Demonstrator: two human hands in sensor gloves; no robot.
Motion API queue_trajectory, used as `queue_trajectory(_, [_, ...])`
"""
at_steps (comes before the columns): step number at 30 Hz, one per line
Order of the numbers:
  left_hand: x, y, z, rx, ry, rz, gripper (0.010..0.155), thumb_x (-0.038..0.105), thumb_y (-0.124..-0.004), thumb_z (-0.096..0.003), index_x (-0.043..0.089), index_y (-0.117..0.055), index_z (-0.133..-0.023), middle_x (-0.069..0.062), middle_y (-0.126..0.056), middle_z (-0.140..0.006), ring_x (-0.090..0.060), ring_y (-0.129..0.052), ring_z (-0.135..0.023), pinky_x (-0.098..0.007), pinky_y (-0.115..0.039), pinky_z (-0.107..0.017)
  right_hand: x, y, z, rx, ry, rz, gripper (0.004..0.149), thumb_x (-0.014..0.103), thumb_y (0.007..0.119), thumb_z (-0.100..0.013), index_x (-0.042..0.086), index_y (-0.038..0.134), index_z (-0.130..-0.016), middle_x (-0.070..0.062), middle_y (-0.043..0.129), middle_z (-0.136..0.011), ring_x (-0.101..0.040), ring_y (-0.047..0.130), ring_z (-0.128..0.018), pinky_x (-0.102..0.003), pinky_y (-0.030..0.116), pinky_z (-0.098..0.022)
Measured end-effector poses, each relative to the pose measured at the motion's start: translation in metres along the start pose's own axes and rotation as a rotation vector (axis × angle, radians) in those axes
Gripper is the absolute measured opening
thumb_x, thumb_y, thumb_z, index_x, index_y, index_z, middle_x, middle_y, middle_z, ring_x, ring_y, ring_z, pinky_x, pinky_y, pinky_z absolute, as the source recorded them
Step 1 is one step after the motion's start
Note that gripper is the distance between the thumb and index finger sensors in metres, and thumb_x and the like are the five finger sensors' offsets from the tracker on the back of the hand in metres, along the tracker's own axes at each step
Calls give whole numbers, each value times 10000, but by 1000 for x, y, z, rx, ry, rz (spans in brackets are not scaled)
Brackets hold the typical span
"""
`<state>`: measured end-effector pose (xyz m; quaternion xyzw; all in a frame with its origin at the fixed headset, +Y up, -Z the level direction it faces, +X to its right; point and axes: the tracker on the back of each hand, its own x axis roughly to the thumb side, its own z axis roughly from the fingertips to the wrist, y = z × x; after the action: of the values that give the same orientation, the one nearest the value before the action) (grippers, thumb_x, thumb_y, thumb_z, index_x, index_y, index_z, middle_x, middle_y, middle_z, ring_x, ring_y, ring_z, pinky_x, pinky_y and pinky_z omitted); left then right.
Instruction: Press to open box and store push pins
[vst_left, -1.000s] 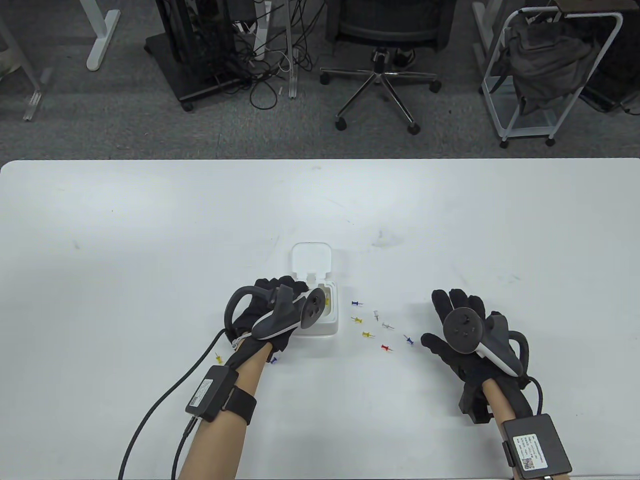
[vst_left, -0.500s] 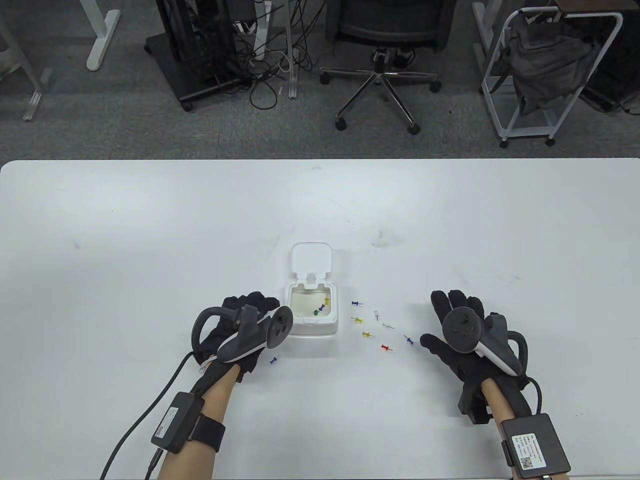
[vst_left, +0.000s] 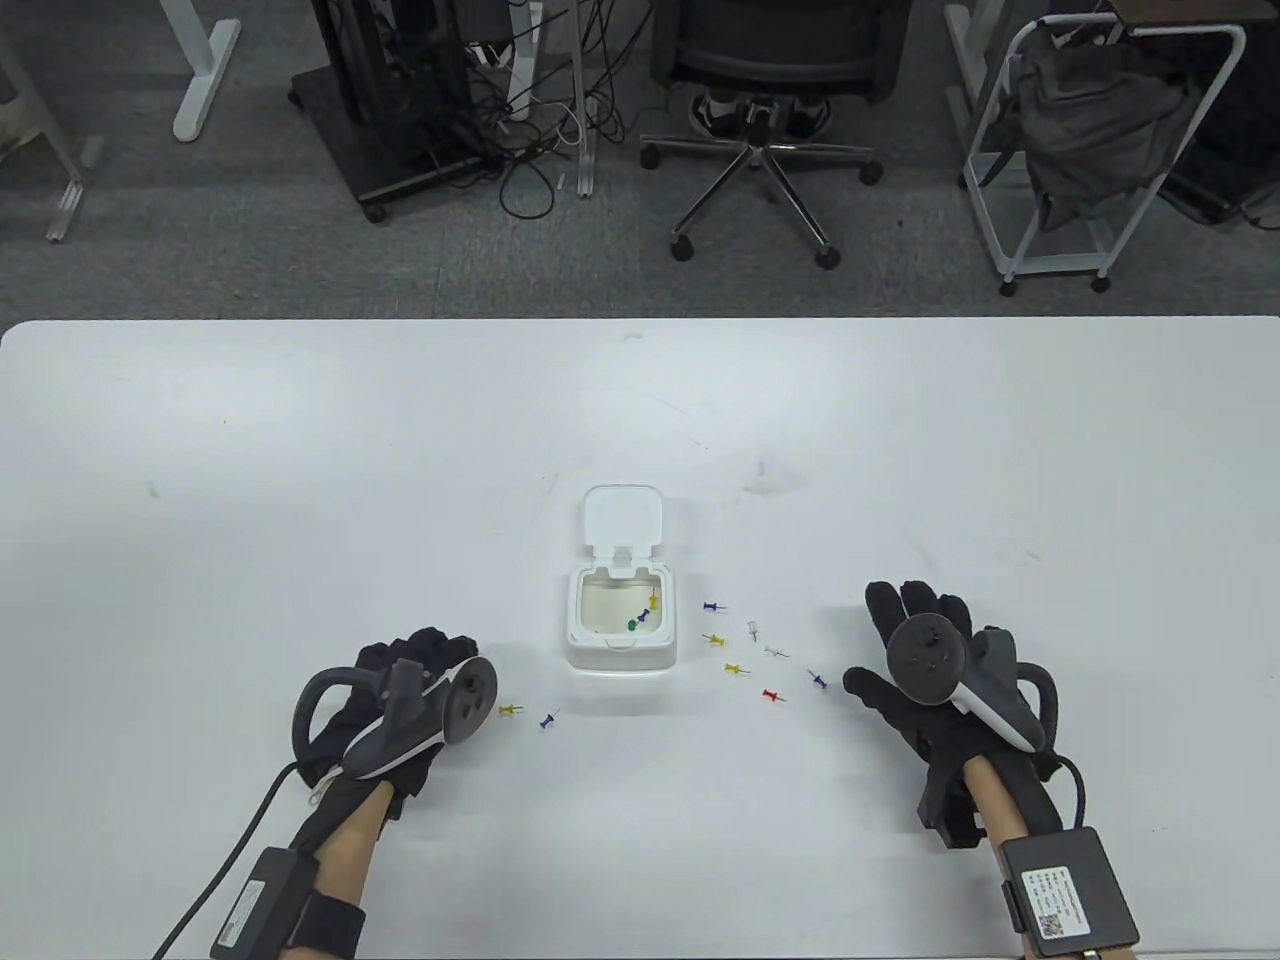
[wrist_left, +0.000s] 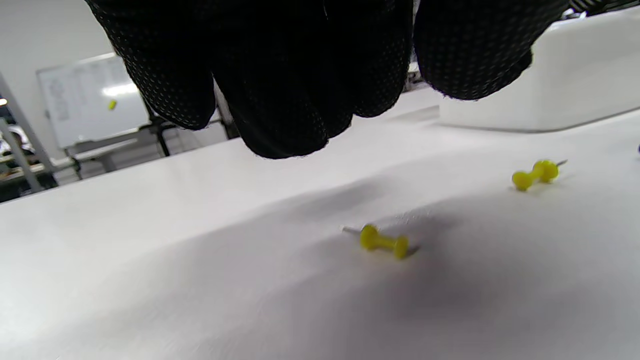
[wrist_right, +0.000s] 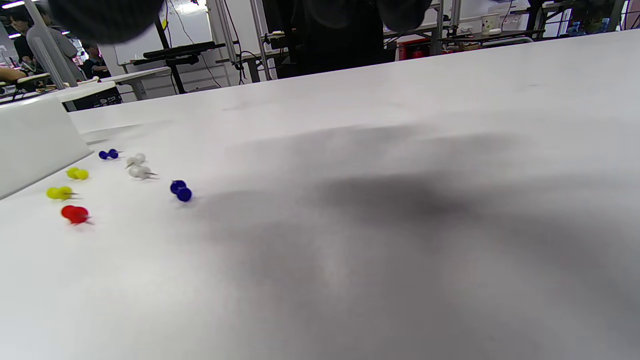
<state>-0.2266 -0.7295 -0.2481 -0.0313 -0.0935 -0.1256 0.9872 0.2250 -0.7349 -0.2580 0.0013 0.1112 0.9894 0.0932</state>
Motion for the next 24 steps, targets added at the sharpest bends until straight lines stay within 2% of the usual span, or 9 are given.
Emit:
queue_trajectory(8, [-9, -13, 6, -56, 5, -10, 564, 506, -763, -451, 396, -679, -998, 37, -806, -1050, -137, -994, -782, -475, -787, -740, 1, 1, 1, 2, -1, 7, 800, 582, 602, -437, 295, 173, -1048, -187, 242, -1220, -539, 309, -1086, -790, 296, -694])
queue_trajectory(16, [-6, -27, 5, -114, -14, -85, 492, 493, -801, -434, 414, -746, -917, 84, -855, -985, -95, -1016, -725, -459, -802, -734, 1, 1, 1, 1, -3, 8, 800, 582, 602, -437, 295, 171, -1047, -188, 241, -1220, -543, 308, -1084, -790, 295, -694])
queue_trajectory(24, [-1, -30, 4, -60, -24, -152, 415, 490, -786, -433, 396, -804, -837, 138, -923, -857, -58, -1039, -592, -438, -827, -716, 1, 1, 1, 3, 0, 9, 801, 580, 602, -437, 294, 169, -1047, -188, 241, -1219, -542, 307, -1085, -790, 296, -693])
